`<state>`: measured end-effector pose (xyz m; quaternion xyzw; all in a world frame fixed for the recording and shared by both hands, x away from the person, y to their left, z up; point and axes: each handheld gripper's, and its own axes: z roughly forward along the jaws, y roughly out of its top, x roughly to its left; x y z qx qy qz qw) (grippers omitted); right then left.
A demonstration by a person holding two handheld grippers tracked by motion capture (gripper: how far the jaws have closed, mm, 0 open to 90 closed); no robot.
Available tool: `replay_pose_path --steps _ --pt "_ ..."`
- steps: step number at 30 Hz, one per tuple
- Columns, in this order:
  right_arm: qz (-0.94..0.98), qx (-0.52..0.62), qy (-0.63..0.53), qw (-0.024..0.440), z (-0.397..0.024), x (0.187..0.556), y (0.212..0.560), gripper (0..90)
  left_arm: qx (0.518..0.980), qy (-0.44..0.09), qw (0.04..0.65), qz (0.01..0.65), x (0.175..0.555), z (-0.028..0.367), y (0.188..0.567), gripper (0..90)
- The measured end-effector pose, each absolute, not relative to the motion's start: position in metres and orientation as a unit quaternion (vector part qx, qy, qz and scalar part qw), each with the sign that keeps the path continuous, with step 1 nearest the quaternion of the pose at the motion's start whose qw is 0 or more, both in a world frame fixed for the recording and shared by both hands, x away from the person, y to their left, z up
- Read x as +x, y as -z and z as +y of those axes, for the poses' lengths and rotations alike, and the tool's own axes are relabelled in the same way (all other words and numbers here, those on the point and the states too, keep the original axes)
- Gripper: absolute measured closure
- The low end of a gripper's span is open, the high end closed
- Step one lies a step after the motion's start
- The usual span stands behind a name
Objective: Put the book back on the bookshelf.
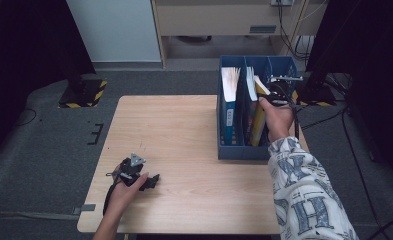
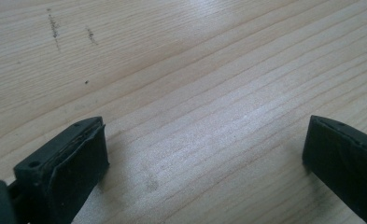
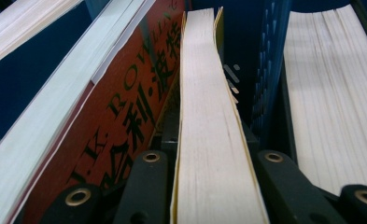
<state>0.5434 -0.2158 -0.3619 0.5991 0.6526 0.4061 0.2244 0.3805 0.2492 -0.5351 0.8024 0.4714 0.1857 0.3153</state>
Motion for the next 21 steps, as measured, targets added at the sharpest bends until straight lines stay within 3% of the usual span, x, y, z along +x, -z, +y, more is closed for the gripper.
replay_pose_path --steps 21 --pt "0.667 0.591 -0.404 0.207 -0.2173 0.5363 0.3559 69.8 0.803 -0.186 0.315 0.470 0.3805 0.2487 0.5351 0.0"
